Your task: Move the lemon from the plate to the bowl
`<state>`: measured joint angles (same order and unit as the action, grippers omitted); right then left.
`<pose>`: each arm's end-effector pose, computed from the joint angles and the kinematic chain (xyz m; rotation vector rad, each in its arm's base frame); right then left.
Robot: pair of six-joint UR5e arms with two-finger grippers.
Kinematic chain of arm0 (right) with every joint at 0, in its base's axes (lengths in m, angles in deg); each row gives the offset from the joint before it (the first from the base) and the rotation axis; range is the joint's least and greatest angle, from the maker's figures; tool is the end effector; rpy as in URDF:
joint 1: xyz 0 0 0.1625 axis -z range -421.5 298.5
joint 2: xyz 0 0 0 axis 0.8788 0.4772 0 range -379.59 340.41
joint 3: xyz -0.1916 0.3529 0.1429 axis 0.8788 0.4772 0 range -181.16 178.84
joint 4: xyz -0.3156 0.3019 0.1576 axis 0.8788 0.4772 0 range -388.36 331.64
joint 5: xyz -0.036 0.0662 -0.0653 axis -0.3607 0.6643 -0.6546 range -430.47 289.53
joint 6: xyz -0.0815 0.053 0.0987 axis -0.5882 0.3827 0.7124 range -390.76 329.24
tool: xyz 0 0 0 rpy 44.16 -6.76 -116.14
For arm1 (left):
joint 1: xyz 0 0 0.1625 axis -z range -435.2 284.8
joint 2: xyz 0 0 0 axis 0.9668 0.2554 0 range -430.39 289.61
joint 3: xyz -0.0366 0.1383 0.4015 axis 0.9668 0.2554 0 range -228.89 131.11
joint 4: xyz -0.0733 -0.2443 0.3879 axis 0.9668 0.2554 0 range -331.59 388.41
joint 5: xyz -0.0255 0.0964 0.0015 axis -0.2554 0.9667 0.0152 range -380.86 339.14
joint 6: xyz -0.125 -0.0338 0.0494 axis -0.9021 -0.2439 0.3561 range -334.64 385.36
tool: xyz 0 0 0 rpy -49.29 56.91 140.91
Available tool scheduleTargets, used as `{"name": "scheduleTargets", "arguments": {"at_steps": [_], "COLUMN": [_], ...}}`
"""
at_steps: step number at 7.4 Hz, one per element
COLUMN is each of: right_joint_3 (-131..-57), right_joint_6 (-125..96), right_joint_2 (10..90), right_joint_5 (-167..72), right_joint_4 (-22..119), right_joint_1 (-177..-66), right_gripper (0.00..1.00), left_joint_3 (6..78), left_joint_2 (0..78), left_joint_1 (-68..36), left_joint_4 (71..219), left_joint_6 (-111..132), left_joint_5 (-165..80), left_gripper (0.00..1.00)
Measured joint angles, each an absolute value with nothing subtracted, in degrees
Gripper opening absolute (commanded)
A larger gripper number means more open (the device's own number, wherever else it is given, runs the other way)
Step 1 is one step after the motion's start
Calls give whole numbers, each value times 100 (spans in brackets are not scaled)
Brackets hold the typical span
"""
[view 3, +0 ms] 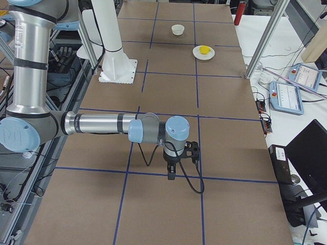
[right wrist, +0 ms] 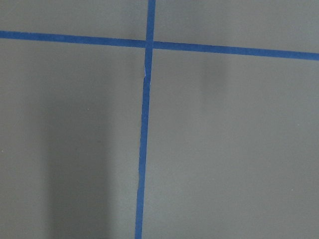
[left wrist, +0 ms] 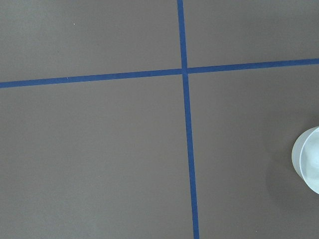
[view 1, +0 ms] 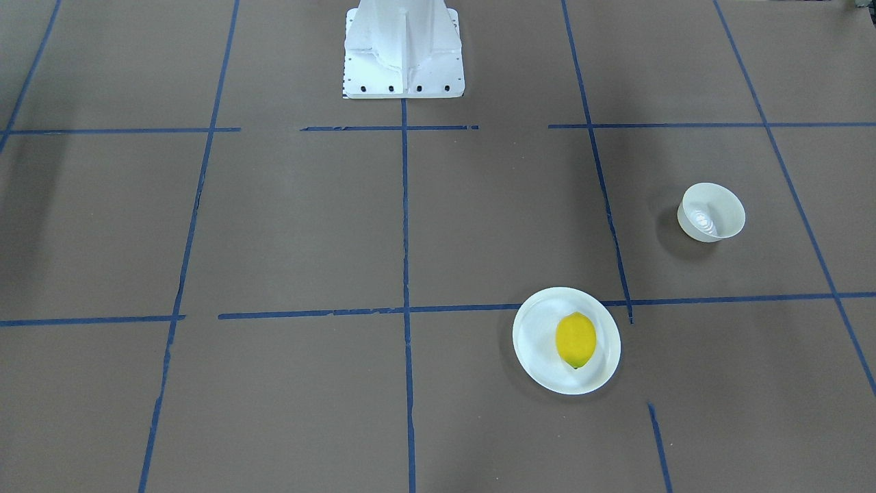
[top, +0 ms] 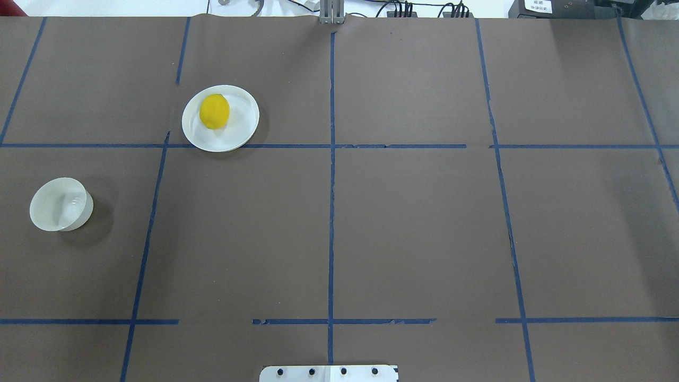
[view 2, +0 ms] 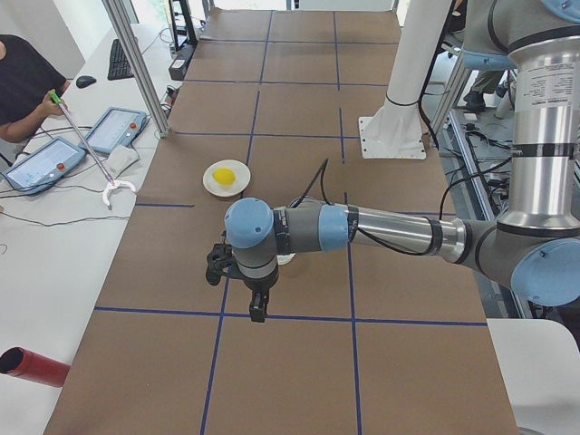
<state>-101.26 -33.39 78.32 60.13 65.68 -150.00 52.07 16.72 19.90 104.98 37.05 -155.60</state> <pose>0.0305 -0.4830 0.6760 -0.0239 -0.7089 -0.0575 -0.0810 -0.5037 0.6332 0.0263 0.7850 0.0724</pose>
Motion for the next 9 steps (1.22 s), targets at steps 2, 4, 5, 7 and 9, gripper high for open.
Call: {"name": "scheduleTargets", "arguments": {"at_steps": [2,4,5,7,9], "right_joint_3": [-10126,-10126,-10126,-10126,-10126], "right_joint_6": [-3339,-3339,-3339,-3339,-3339], "right_joint_2": [7832,7832,7832,7832,7832], "right_joint_5": [6014,6013,6013,6013,6013], "right_joint_4": [6568,6568,6568,6569,6568], "right_joint_1": [-15000,-15000,-15000,-15000,-15000], "right_gripper": [100,100,100,100,100], "left_joint_3": [5182,5180,5182,5234,5499], "left_joint_2": [1703,1685,1647,1578,1860], "left_joint_1": [1987,1986,1984,1724,849], "left_joint_4": [10513,10516,10561,11130,11582], "left_joint_6": [3684,3671,3682,3557,2436], "left_joint_5": [-15538,-15529,-15534,-15609,-15816], "left_gripper": [100,100,100,100,100]}}
